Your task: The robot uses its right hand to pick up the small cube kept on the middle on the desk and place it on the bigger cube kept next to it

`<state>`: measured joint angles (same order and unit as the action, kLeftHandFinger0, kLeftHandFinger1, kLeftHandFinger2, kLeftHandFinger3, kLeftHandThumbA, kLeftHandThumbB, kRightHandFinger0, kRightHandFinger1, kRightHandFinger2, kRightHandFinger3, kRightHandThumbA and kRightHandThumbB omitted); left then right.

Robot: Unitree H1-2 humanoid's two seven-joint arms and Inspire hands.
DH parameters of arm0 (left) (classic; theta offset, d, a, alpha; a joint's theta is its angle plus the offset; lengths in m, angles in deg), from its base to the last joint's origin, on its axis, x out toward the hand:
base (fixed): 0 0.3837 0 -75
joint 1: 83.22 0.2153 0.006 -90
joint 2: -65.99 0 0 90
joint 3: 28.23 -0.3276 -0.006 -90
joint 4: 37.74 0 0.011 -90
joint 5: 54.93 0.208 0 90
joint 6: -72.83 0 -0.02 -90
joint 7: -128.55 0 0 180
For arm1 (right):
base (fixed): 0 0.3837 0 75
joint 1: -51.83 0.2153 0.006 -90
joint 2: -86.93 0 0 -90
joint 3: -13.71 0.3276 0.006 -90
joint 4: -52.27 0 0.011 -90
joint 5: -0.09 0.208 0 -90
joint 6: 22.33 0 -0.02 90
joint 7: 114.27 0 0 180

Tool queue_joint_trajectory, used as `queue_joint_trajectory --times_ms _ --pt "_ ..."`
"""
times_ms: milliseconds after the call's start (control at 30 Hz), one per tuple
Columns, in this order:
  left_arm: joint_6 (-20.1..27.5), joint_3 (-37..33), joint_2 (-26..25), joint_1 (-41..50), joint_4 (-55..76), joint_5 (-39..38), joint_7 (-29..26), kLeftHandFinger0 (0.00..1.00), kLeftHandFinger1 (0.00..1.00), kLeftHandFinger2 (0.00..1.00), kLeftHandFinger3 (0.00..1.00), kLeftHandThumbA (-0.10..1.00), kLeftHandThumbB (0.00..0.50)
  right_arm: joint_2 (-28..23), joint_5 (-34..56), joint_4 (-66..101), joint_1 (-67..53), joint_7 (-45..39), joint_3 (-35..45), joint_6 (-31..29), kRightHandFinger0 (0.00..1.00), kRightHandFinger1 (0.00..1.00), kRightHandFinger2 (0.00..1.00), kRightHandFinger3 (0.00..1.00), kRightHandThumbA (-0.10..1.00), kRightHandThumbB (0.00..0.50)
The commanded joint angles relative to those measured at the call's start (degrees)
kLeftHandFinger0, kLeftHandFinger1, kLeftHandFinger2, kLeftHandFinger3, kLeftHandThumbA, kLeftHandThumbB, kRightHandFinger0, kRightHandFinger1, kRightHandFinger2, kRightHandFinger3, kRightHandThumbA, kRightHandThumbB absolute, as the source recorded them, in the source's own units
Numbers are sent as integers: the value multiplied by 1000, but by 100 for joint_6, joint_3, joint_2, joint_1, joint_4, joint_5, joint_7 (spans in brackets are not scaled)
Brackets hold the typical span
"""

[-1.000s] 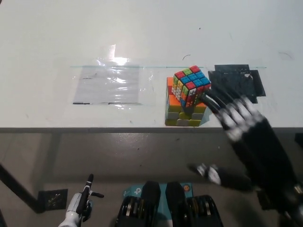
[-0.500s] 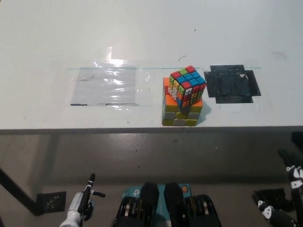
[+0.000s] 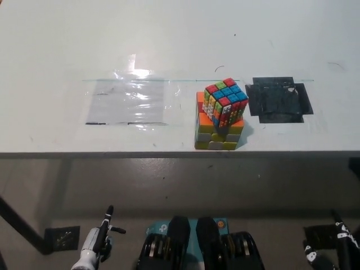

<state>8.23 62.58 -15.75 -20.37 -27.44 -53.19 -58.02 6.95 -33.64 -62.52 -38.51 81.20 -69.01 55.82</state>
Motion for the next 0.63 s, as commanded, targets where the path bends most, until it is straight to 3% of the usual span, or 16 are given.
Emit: queue_joint_trajectory --times_ms 0,333,400,433,600 --pt "152 -10 -36 -173 62 -3 -53 0 0 20 14 1000 500 10 535 -45 138 331 56 -311 1000 1000 1000 1000 610 174" --pt "152 23 -19 -261 38 -30 -121 0 0 0 0 1000 500 -87 767 33 158 177 -106 -259 916 960 1000 1000 498 128" --pt "152 28 -30 -248 50 -42 -66 0 0 50 18 1000 500 -103 827 14 167 136 -130 -251 889 935 999 1000 503 128" --pt "152 40 -31 -251 50 -59 -40 0 0 5 1 1000 500 -118 845 36 159 104 -155 -217 880 925 994 1000 511 121" --pt "152 68 -19 -269 61 -83 -60 0 0 0 0 1000 500 -155 887 57 165 91 -215 -175 863 895 957 1000 540 127"
